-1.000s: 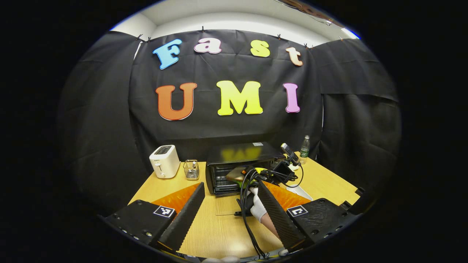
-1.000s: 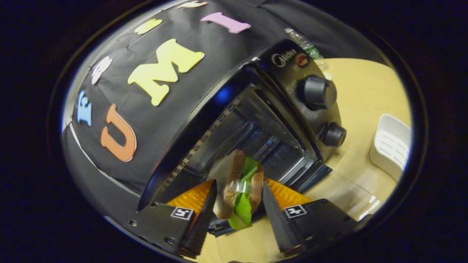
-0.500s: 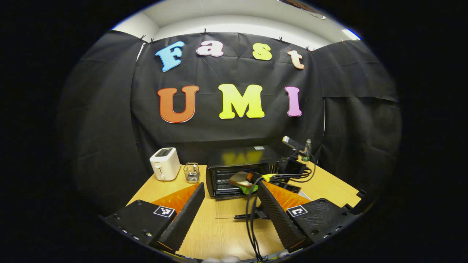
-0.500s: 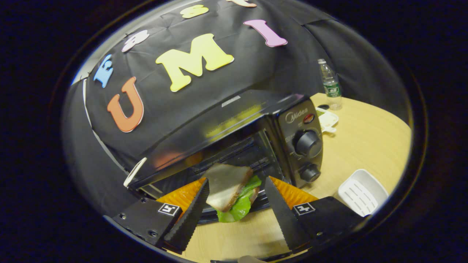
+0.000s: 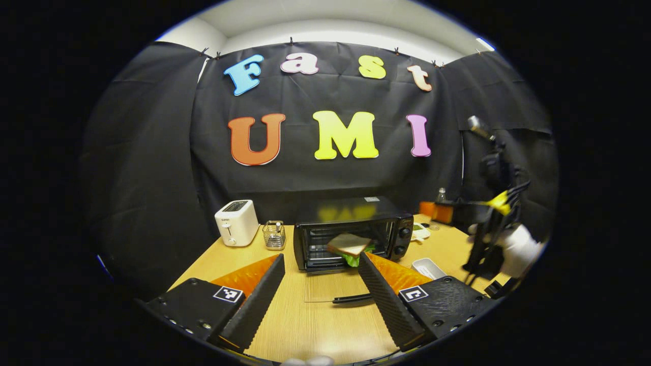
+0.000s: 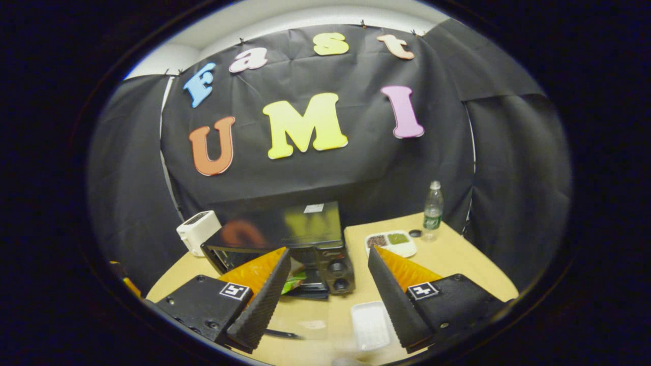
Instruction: Open the electric oven with the left hand, put the food in, and close the electric oven.
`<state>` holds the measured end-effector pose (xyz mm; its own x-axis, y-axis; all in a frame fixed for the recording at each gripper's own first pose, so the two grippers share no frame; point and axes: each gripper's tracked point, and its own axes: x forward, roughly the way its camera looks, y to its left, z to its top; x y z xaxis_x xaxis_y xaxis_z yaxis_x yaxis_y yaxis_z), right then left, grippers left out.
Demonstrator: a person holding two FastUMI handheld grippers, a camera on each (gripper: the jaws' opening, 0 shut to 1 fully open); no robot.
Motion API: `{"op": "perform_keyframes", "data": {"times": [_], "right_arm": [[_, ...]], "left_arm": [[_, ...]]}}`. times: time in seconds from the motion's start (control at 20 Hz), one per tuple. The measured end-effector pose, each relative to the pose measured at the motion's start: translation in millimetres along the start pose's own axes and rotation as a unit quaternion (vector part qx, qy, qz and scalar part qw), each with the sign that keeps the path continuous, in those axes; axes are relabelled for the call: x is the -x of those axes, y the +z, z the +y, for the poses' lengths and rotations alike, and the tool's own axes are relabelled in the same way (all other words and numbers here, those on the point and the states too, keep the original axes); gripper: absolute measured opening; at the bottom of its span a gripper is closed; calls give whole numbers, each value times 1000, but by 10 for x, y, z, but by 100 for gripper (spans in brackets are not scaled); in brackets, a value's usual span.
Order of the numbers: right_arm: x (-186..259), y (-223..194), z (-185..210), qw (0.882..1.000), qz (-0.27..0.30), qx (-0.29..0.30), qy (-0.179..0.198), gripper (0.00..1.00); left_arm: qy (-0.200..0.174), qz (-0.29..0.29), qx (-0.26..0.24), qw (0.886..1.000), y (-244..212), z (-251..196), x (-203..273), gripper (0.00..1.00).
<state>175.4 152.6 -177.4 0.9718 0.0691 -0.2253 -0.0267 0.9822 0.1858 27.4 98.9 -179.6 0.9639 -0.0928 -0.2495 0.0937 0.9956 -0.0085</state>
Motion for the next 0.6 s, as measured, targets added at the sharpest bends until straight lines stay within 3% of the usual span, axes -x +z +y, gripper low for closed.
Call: {"op": "perform_keyframes", "data": {"times": [0.25, 0.3, 0.6], "right_arm": [[568, 437, -749, 999, -18, 25, -27, 99], [675, 516, -859, 999, -24, 39, -30, 94], [1001, 750, -1273, 997, -33, 69, -30, 94]], "left_arm": [[12, 41, 5, 999, -540, -221, -177, 96], [10, 52, 3, 999, -665, -312, -205, 96], [1, 107, 15, 994, -1312, -791, -459, 96]]}}
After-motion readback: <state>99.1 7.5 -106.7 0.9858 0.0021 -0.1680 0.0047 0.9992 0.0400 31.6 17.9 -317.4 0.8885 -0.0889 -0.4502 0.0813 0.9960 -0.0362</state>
